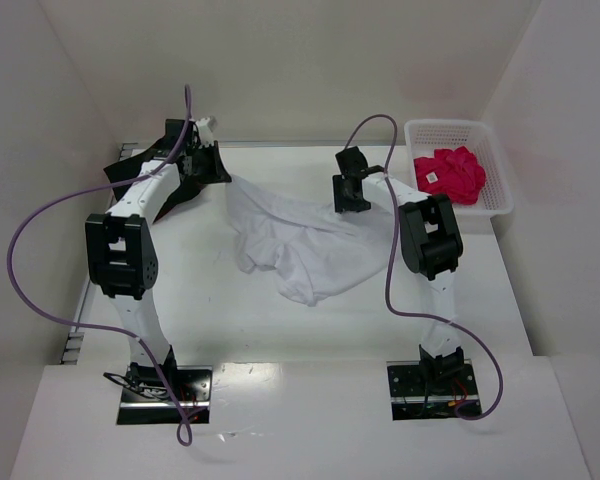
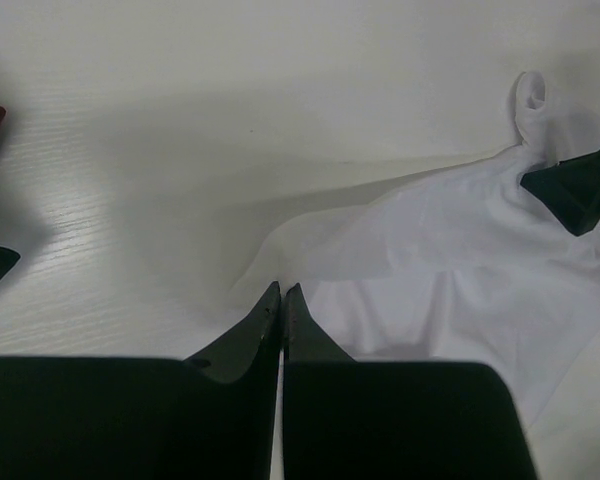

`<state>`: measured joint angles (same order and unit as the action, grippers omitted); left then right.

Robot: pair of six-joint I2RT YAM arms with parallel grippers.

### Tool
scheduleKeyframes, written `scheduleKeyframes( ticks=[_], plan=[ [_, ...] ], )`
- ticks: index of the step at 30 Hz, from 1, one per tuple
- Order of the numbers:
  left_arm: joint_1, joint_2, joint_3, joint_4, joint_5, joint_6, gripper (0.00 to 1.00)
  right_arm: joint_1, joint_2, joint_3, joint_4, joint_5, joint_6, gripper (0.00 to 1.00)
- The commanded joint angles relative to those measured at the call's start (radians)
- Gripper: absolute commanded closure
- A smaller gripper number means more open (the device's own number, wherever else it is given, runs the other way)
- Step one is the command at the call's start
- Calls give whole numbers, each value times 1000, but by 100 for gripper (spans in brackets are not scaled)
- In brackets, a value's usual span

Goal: Fold and stack the t-shirts
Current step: Flatten out the tshirt

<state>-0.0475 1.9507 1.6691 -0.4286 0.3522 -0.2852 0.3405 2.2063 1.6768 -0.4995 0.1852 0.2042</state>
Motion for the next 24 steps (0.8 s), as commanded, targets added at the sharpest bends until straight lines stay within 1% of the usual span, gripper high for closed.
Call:
scheduleKeyframes(
  ticks=[1,5,8,13,21,24],
  plan=[
    [21,-9,-2,5,28,27,100,2,24,31,-19,88,-6,43],
    [21,-9,-11,5,28,27,100,2,24,40,-13,88,6,47],
    [31,-9,-11,5,37,27,100,2,33,40,-10,88,6,47],
    [31,-9,-11,5,37,27,100,-8,43,40,-10,79,15,51],
    [31,-9,-11,5,37,27,100,-37,21,26,9,79,24,54],
    [40,-9,-11,5,37,27,100,-37,19,20,9,79,24,59]
  ],
)
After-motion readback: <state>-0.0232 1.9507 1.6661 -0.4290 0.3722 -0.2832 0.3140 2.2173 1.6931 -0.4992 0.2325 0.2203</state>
